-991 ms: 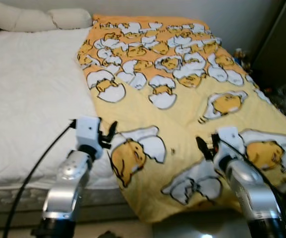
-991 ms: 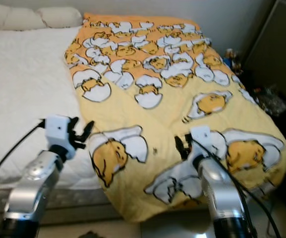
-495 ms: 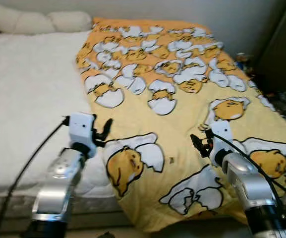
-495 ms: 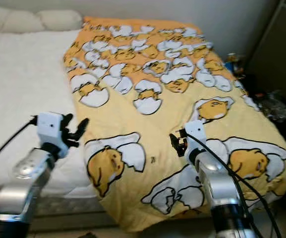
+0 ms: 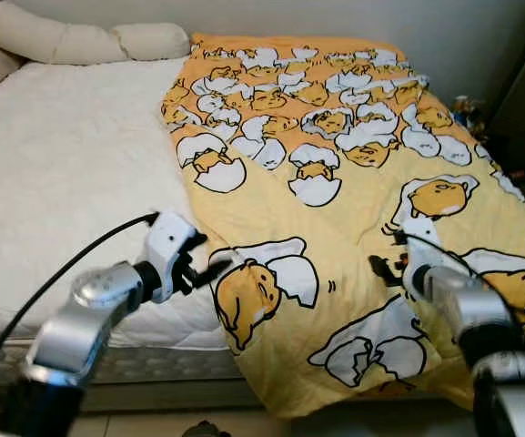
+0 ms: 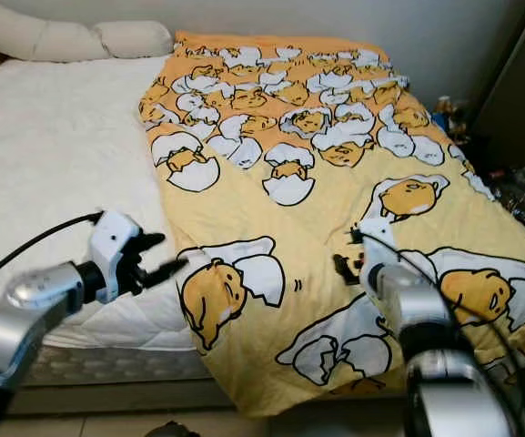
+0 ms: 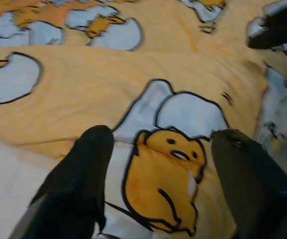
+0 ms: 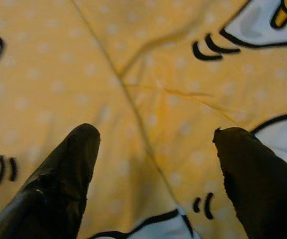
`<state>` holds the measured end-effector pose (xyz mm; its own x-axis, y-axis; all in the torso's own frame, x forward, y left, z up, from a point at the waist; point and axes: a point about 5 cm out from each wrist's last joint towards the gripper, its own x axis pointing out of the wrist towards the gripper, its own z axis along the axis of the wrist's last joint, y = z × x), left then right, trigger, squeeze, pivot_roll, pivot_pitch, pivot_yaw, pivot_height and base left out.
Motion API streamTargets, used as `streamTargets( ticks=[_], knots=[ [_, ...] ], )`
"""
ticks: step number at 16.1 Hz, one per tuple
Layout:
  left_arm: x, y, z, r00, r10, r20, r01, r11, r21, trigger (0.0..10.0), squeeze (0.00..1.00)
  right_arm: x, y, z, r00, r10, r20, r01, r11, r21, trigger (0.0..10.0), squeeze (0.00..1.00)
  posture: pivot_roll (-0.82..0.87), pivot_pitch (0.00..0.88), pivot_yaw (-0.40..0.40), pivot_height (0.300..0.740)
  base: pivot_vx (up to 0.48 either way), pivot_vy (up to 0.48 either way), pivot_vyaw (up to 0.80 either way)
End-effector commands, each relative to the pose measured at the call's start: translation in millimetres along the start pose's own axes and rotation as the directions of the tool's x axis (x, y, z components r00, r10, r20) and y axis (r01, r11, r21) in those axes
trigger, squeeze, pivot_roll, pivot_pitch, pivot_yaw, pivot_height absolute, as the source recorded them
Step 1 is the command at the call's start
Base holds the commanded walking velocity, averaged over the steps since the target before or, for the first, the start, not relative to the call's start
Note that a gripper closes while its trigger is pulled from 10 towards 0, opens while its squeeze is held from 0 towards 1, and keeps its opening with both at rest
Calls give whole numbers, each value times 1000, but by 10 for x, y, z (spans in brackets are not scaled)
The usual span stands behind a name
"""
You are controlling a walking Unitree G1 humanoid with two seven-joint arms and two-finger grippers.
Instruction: Clean up the room
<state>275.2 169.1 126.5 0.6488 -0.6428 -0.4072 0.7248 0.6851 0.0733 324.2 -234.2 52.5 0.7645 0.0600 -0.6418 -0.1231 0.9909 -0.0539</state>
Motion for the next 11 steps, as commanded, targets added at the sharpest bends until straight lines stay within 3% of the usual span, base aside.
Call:
streamTargets(
  ticks=[1, 7, 10, 11],
  knots=[
    [2, -40, 46, 998, -64, -11, 64, 998, 10, 10000, 1000, 3, -47, -18, 1000, -3, -31, 4, 1000, 31, 10000, 1000, 83, 0, 56, 740, 0, 0, 0],
    [-46, -131, 86, 968, -235, -84, 236, 972, 3, 10000, 1000, 21, -148, -65, 992, -27, -123, 32, 999, 34, 10000, 1000, 90, 0, 67, 740, 0, 0, 0],
    [-65, -121, 80, 972, -215, -99, 219, 975, 26, 10000, 1000, 46, -84, -32, 996, 25, -89, -12, 990, 138, 10000, 1000, 101, 0, 66, 740, 0, 0, 0],
    [-68, -118, 83, 972, -214, -100, 218, 976, 27, 10000, 976, 50, -68, -35, 995, 44, -85, -31, 990, 140, 10000, 196, 105, 0, 66, 740, 0, 0, 0]
  ],
)
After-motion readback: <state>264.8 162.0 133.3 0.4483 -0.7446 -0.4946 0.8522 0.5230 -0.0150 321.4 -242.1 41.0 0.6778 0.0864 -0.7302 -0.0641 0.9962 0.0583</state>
